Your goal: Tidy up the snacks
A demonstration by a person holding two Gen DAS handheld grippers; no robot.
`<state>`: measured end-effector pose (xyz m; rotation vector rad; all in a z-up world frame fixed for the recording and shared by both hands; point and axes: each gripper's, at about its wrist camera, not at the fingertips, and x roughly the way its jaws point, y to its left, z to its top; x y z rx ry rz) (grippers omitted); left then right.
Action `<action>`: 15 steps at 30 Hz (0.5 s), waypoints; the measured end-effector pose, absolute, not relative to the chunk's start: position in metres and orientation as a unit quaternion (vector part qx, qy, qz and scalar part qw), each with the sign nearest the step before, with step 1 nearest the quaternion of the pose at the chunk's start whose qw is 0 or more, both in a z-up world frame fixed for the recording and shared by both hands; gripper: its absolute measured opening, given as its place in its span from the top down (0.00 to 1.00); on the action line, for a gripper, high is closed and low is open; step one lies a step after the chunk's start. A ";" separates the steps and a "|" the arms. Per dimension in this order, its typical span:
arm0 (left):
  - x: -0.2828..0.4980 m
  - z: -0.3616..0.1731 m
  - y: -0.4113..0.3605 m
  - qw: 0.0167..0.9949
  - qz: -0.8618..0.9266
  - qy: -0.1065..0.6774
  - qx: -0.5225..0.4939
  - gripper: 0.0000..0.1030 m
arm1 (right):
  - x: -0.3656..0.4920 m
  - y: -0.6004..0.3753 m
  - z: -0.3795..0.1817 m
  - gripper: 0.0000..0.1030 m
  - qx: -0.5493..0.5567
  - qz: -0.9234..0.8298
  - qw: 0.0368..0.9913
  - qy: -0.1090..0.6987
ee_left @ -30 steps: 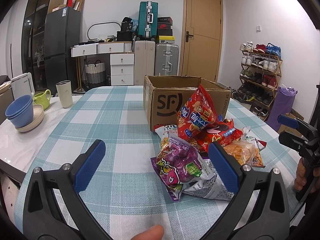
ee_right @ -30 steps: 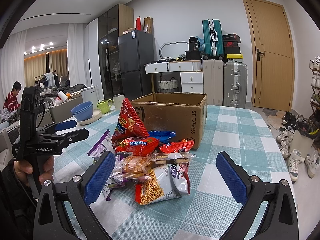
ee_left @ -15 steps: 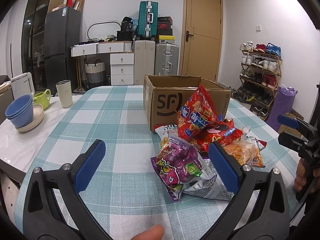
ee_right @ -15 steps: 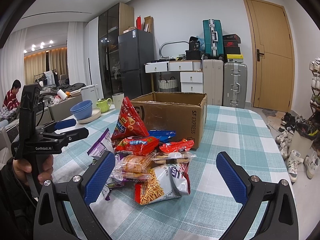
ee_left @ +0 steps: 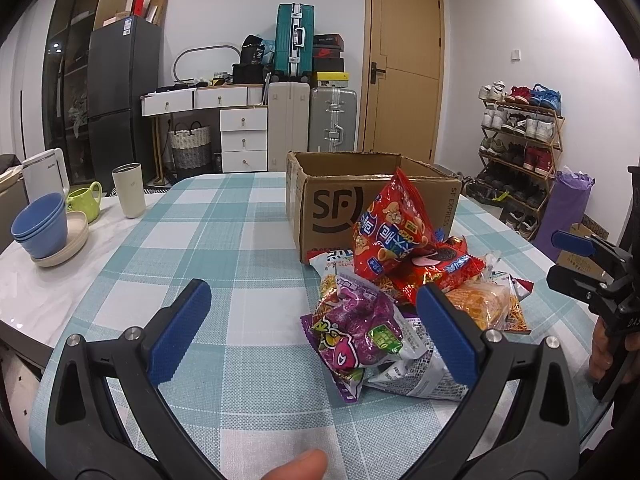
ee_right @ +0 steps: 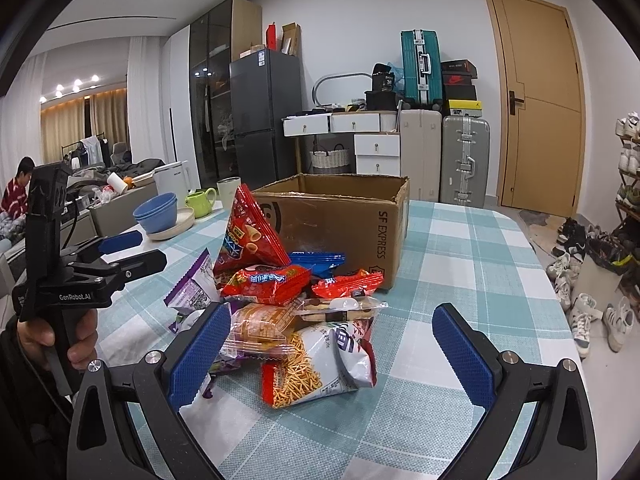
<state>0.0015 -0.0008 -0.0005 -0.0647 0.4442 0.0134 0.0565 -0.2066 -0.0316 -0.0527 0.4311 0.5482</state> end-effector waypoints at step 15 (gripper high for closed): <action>0.020 -0.010 -0.003 0.963 0.017 0.268 -0.028 0.01 | 0.077 -0.212 -0.037 0.00 -0.002 0.239 0.935 0.262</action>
